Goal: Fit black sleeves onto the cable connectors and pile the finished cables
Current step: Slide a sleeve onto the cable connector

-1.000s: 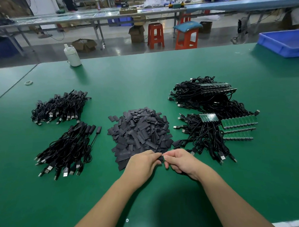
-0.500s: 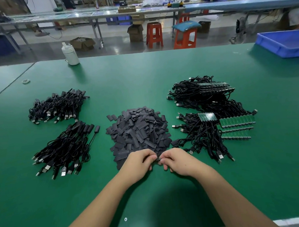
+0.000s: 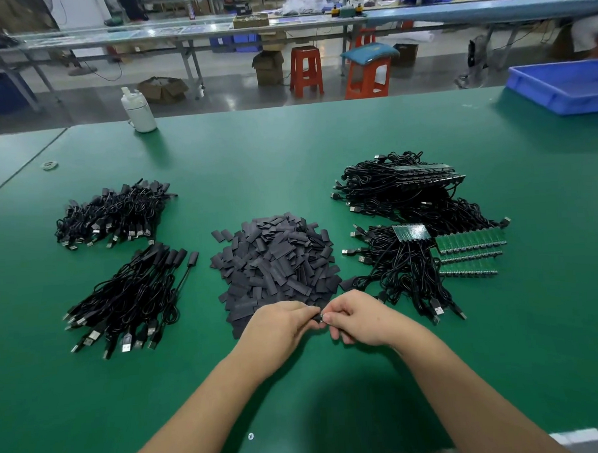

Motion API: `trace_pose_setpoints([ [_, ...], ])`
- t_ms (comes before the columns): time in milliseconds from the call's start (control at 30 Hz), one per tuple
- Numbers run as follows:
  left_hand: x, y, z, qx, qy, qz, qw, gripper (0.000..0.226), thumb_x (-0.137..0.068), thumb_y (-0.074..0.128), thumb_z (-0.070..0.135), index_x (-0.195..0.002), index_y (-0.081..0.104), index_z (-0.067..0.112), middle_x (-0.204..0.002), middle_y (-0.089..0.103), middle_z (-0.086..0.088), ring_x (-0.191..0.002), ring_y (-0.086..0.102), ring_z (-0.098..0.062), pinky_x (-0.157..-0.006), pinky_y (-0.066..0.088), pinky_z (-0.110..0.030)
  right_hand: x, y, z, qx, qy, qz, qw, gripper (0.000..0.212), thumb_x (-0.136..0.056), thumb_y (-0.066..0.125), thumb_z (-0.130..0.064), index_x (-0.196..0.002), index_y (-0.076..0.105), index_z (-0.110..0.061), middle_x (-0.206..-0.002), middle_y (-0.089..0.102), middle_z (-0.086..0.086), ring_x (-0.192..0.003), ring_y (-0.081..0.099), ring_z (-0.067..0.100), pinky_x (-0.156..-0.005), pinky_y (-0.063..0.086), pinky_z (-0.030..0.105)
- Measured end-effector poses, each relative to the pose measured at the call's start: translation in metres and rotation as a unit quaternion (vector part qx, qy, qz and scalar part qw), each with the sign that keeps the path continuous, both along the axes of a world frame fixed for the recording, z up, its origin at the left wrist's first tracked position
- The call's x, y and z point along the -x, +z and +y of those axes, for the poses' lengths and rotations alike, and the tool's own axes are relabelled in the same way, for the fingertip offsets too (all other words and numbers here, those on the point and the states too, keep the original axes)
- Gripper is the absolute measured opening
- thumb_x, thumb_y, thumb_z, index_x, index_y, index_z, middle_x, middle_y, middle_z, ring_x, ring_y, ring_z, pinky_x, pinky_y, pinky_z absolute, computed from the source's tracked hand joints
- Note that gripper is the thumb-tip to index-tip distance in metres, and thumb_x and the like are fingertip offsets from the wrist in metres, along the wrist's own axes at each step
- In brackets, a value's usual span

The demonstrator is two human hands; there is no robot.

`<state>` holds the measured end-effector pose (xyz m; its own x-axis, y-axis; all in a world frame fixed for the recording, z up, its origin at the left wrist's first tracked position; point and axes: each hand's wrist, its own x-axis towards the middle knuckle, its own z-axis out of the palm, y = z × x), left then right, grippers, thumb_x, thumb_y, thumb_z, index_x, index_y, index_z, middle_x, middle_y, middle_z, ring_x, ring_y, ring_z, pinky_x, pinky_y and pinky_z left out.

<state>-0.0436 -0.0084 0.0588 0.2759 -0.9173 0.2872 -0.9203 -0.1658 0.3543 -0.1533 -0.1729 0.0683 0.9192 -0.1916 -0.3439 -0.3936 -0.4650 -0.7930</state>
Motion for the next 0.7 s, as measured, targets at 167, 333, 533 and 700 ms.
trace_pose_setpoints([
  [167,0.004,-0.004,-0.002,-0.006,0.006,-0.033,0.999,0.024,-0.094,0.063,0.024,-0.114,0.069,0.015,-0.1,0.071,0.001,-0.089,0.067,-0.02,-0.075,0.055,-0.029,-0.002,-0.001,0.006,-0.051,-0.035,0.003,0.998,0.023,-0.103,0.049,-0.012,-0.09,0.069,-0.008,-0.077,0.074,0.003,-0.062,0.066,0.012,-0.059,0.052,0.023],
  [333,0.004,-0.003,-0.002,0.026,0.034,0.006,0.999,0.025,-0.093,0.065,0.025,-0.116,0.07,0.016,-0.101,0.072,0.003,-0.089,0.068,-0.018,-0.077,0.055,-0.031,-0.002,0.004,0.003,-0.045,-0.065,-0.011,0.997,0.02,-0.1,0.056,-0.017,-0.093,0.072,-0.008,-0.084,0.077,0.005,-0.072,0.071,0.014,-0.067,0.055,0.022],
  [533,0.003,0.001,0.001,0.048,0.046,0.045,0.997,0.024,-0.093,0.066,0.027,-0.117,0.071,0.022,-0.104,0.073,0.01,-0.09,0.069,-0.011,-0.081,0.055,-0.028,0.002,0.016,0.003,-0.017,-0.018,-0.019,0.999,0.026,-0.104,0.047,-0.015,-0.099,0.071,-0.006,-0.086,0.077,0.005,-0.075,0.072,0.011,-0.076,0.058,0.027],
  [700,0.005,0.0,-0.003,0.022,0.033,0.067,0.997,0.028,-0.097,0.061,0.025,-0.123,0.067,0.021,-0.11,0.071,0.006,-0.098,0.066,-0.013,-0.089,0.051,-0.029,0.004,0.016,0.006,0.047,-0.002,-0.026,0.999,0.028,-0.104,0.046,-0.015,-0.092,0.07,-0.006,-0.08,0.075,0.002,-0.07,0.069,0.012,-0.083,0.058,0.037],
])
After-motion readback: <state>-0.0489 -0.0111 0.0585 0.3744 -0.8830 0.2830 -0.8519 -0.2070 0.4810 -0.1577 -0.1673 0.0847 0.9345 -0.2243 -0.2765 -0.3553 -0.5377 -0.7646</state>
